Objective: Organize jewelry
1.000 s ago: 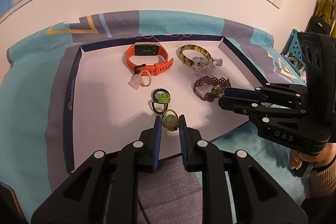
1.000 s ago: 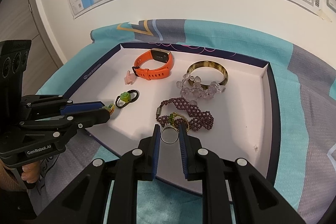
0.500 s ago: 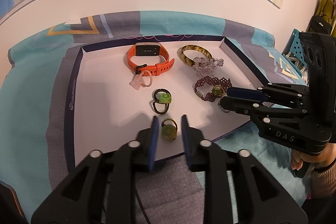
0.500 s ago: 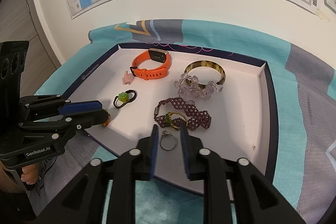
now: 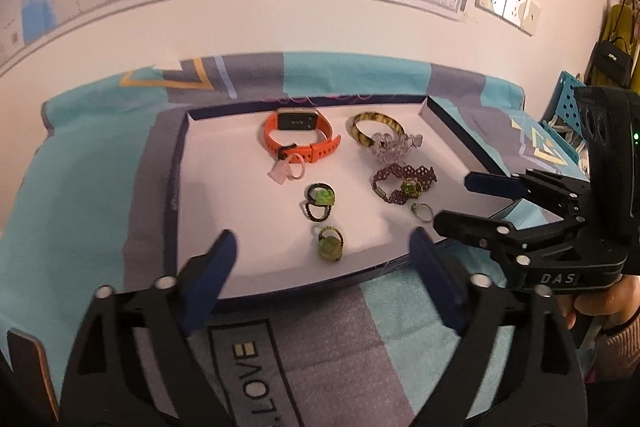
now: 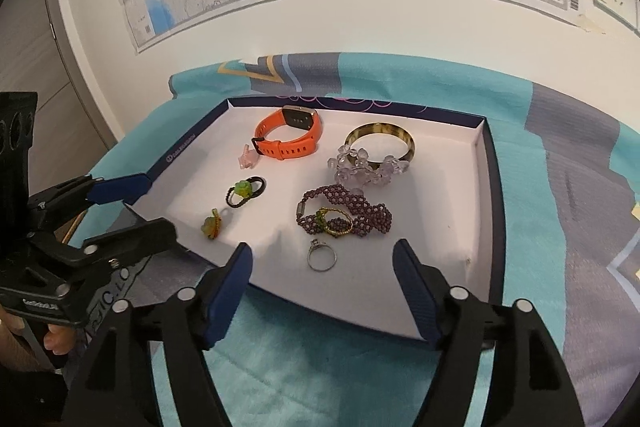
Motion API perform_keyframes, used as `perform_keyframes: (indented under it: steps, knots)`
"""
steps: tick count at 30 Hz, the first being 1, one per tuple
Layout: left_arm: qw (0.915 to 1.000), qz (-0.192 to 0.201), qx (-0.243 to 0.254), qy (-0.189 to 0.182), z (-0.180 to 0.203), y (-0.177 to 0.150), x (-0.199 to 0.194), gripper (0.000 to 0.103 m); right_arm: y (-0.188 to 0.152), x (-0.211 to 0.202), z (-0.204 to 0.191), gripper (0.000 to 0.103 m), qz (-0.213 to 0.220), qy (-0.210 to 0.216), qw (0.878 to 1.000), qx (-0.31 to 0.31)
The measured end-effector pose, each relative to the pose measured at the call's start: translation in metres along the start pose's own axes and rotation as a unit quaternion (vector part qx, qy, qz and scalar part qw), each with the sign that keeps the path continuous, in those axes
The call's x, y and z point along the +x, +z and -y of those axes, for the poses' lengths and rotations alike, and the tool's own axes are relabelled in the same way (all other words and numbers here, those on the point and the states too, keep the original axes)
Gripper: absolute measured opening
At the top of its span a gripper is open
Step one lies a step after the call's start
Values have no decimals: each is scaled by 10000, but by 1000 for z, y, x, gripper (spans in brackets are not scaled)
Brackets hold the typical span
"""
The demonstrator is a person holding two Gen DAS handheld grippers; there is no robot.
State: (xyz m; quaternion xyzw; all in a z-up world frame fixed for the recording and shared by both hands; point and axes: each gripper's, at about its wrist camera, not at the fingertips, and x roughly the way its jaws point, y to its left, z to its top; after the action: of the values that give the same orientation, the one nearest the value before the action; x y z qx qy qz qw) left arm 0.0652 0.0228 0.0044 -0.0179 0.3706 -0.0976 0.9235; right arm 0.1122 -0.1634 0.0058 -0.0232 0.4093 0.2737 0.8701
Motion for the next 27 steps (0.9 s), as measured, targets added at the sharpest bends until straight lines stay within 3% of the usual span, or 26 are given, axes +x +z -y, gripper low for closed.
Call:
perform_keyframes:
  steps: [1,4,7,27]
  knots:
    - [10000,50,-2,26,0,-1,-4,98,-1,-3,-1,75,21,-2,10000,-11]
    - [9999,145,-33,84,-1,-6,-13,97,-7,-10,-6,89,118,-85,9999,-56]
    - [9995,177,-35,254,-1,-11,-20,97,-12,-15,-10,96,172,-167,9997,-68]
    - [9971,209,-212,706,9,-36,-44,97,-46,-45,-38,96,522,-527,9971,-190]
